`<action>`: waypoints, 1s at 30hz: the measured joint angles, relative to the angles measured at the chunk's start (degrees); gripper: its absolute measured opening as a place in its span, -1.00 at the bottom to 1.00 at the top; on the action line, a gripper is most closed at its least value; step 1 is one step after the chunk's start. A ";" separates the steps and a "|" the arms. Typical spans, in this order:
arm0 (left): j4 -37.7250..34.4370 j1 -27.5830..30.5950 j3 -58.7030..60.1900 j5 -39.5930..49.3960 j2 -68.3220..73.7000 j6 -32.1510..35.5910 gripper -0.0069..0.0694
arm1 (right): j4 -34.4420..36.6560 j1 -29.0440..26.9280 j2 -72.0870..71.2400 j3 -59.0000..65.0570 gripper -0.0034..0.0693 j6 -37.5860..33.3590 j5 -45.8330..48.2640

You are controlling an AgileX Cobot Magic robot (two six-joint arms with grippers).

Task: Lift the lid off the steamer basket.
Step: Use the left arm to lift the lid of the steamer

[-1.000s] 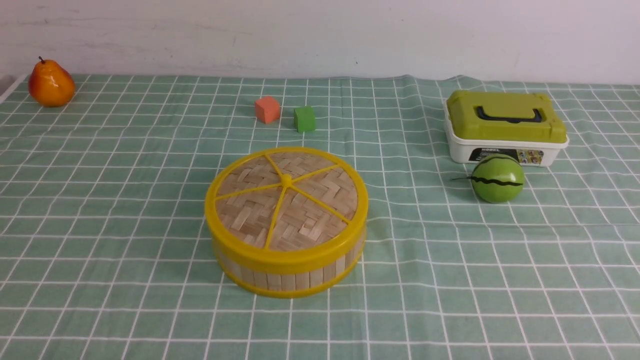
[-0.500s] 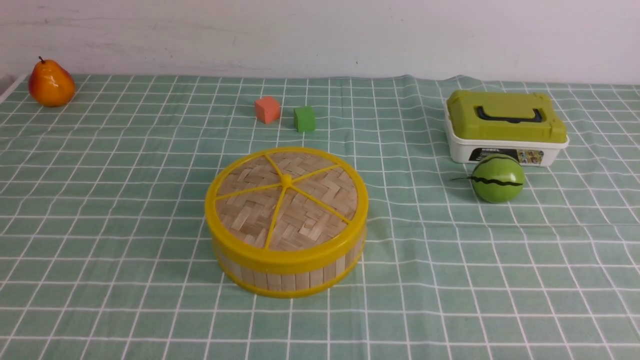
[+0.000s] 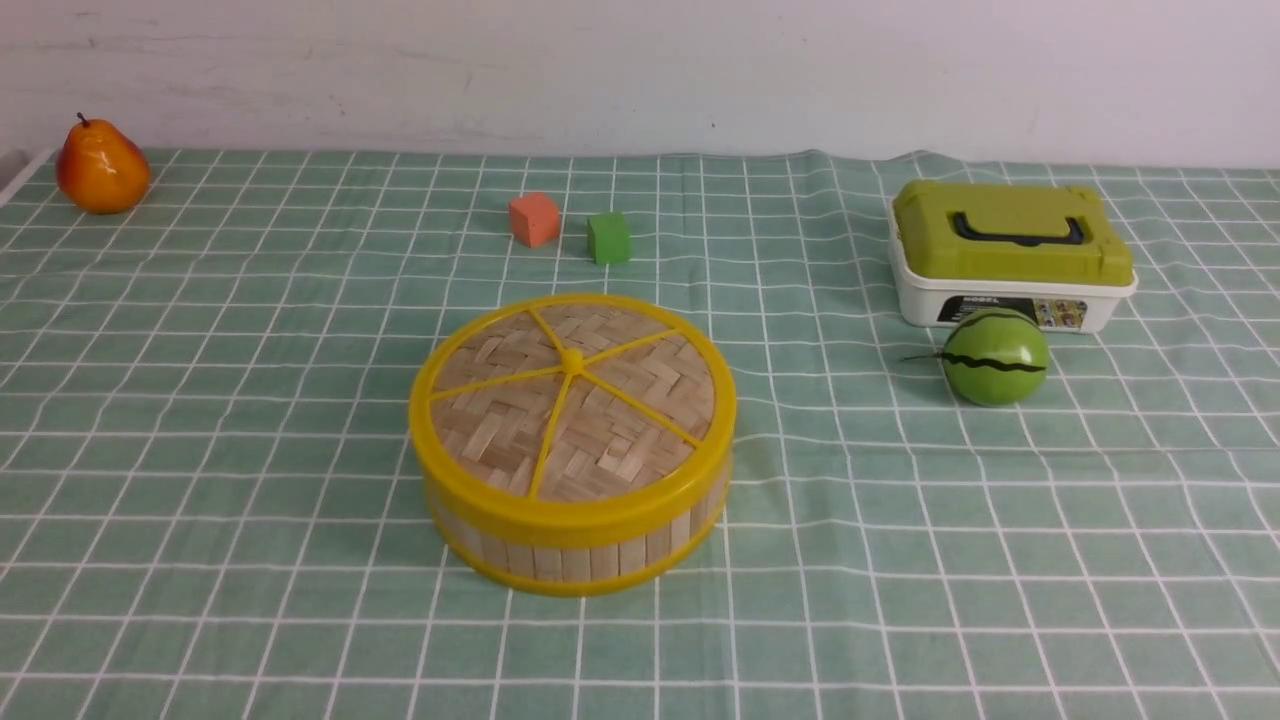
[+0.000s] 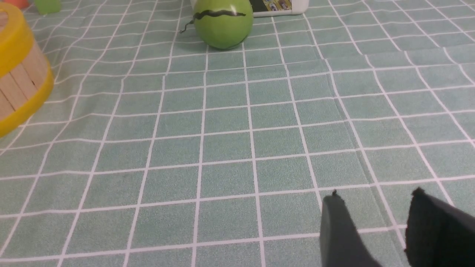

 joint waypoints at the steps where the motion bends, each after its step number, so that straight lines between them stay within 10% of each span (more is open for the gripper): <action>1: -2.44 0.00 0.00 -0.49 0.00 -0.66 -0.19 | 0.00 0.00 0.00 0.00 -0.24 0.00 0.00; 18: -16.93 0.00 -1.39 -13.83 0.00 -5.13 -0.22 | 0.00 0.00 0.00 0.00 -0.24 0.00 0.00; 24: -13.83 0.00 -16.91 -13.59 3.73 13.71 -0.78 | 0.00 0.00 0.00 0.00 -0.24 0.00 0.00; 30: -7.40 0.00 -35.17 4.34 29.07 27.81 -0.85 | 0.00 0.00 0.00 0.00 -0.24 0.00 0.00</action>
